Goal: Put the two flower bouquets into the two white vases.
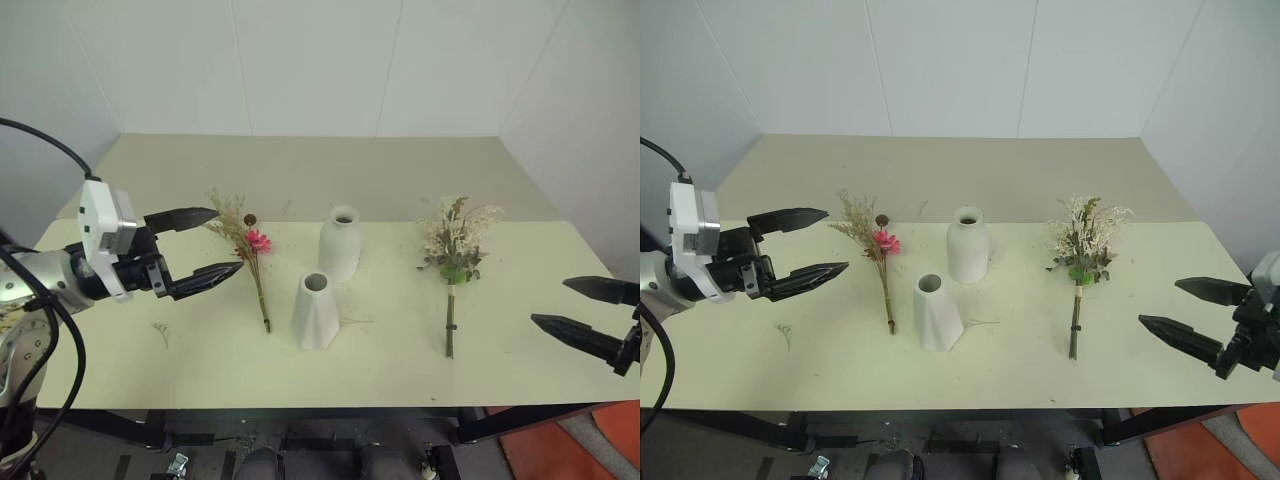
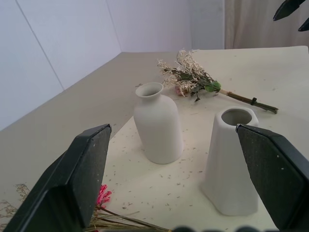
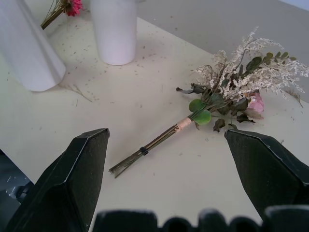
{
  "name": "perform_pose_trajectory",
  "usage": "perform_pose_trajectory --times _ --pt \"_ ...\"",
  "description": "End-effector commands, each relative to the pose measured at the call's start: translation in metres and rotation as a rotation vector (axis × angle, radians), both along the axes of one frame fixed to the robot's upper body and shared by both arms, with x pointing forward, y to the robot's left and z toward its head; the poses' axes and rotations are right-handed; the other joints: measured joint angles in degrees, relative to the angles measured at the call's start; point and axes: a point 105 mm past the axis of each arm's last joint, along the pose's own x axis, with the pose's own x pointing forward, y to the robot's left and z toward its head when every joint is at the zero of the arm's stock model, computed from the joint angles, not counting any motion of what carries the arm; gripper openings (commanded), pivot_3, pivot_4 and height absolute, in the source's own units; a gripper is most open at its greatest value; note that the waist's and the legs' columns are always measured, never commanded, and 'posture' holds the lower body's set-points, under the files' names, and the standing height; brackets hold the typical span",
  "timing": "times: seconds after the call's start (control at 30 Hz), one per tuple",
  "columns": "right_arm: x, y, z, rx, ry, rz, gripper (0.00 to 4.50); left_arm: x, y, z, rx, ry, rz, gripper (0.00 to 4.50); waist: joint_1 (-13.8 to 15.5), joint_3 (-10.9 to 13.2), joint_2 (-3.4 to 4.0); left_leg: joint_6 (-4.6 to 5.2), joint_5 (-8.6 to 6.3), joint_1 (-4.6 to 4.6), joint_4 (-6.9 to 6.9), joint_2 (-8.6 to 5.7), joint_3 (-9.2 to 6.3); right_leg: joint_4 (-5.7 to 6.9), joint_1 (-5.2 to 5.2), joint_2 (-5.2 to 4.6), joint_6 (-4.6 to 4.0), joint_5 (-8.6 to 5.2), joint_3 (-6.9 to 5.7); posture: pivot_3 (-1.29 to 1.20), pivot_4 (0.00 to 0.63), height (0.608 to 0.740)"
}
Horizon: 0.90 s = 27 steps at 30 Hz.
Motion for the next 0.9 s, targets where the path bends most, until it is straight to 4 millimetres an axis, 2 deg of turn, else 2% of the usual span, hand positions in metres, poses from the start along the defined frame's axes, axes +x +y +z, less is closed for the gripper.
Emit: perform_pose_trajectory --times 0.03,0.23,0.33,0.43,0.57,0.7,0.9 --pt "0.006 0.000 0.007 -0.020 -0.021 -0.028 4.48 -0.001 0.002 0.008 0.015 -0.030 0.009 4.50 -0.03 0.00 0.00 0.00 0.00 0.00 0.00 0.00 0.00 0.00 0.00 0.00 0.00 0.00 0.00 0.00 0.150 0.740" --pt "0.023 0.012 0.011 -0.012 -0.045 -0.015 4.48 0.008 0.002 0.000 0.073 0.014 0.060 4.50 -0.14 0.01 0.00 0.00 0.00 0.01 0.00 0.00 0.00 0.01 0.00 0.00 0.00 0.00 0.01 0.00 0.150 0.740" --pt "0.029 0.017 0.016 -0.017 -0.066 0.006 4.48 0.032 0.005 -0.013 0.166 0.076 0.215 4.50 0.22 0.02 -0.01 0.00 0.00 0.00 0.00 0.00 -0.02 0.01 0.00 0.01 0.00 0.00 -0.01 0.00 0.150 0.740" --pt "0.032 0.022 0.023 -0.024 -0.081 0.042 4.48 0.042 -0.001 -0.017 0.183 0.094 0.232 4.50 0.33 0.02 -0.02 0.00 0.00 -0.07 -0.02 -0.02 -0.02 -0.10 -0.02 -0.01 0.02 0.00 -0.02 0.00 0.150 0.740" --pt "0.032 0.025 0.030 -0.036 -0.087 0.077 4.48 0.057 -0.004 -0.033 0.280 0.224 0.332 4.50 0.35 0.03 -0.03 0.04 -0.02 -0.19 -0.05 -0.02 -0.03 -0.32 -0.02 -0.01 0.10 0.07 -0.05 0.00 0.150 0.740" --pt "0.035 0.029 0.035 -0.040 -0.100 0.100 4.48 0.082 -0.001 -0.057 0.358 0.453 0.518 4.50 0.41 0.05 -0.06 0.05 -0.03 -0.21 -0.04 -0.03 -0.05 -0.41 0.00 0.00 0.16 0.10 -0.05 0.00 0.150 0.740" --pt "0.036 0.038 0.038 -0.038 -0.124 0.152 4.48 0.112 -0.020 -0.077 0.363 0.621 0.663 4.50 0.45 0.05 -0.07 0.07 -0.03 -0.29 -0.01 -0.08 -0.11 -0.44 -0.03 0.00 0.18 0.11 -0.06 0.00 0.150 0.740"
